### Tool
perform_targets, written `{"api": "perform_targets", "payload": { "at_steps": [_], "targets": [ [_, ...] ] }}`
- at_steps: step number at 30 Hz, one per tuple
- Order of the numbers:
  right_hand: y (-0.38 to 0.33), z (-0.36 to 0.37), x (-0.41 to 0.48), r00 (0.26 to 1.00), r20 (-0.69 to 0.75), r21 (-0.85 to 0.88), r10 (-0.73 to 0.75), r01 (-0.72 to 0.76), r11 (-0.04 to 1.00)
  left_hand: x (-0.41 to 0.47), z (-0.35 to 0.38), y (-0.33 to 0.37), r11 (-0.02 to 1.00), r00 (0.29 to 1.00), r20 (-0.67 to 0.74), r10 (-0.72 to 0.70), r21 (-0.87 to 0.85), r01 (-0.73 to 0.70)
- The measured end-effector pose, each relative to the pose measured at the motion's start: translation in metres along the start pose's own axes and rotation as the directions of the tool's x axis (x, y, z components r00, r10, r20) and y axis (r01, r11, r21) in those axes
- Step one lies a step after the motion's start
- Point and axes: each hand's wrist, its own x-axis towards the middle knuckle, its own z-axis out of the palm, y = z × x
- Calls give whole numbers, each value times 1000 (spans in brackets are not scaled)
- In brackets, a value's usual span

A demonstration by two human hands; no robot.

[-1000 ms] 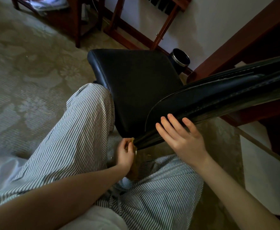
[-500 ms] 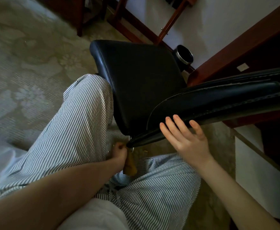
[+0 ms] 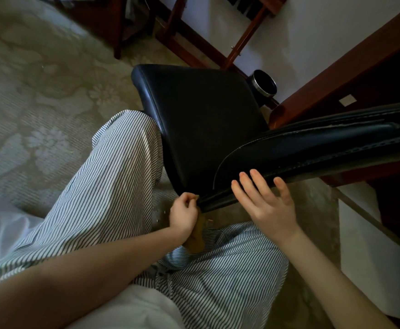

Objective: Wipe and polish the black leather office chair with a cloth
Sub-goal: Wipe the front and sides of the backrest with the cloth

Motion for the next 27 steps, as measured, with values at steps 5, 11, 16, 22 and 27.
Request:
{"api": "perform_targets", "payload": {
  "at_steps": [5,11,16,22,27],
  "targets": [
    [-1,-3,-5,999,45,15,13,-14,1000,-22,6,29,987,988,9,156,-43,-156],
    [5,-11,-15,986,164,48,17,-25,999,-55,15,81,891,893,106,438,-187,-415],
    [16,-31,-31,976,186,107,115,-137,985,-68,20,103,820,787,233,571,-190,-540],
    [36,-52,-34,944,169,103,283,-303,947,-80,46,141,693,637,278,719,-225,-685],
    [69,-64,-50,898,189,-20,397,-401,916,-92,72,166,640,545,357,758,-248,-727]
  ]
}}
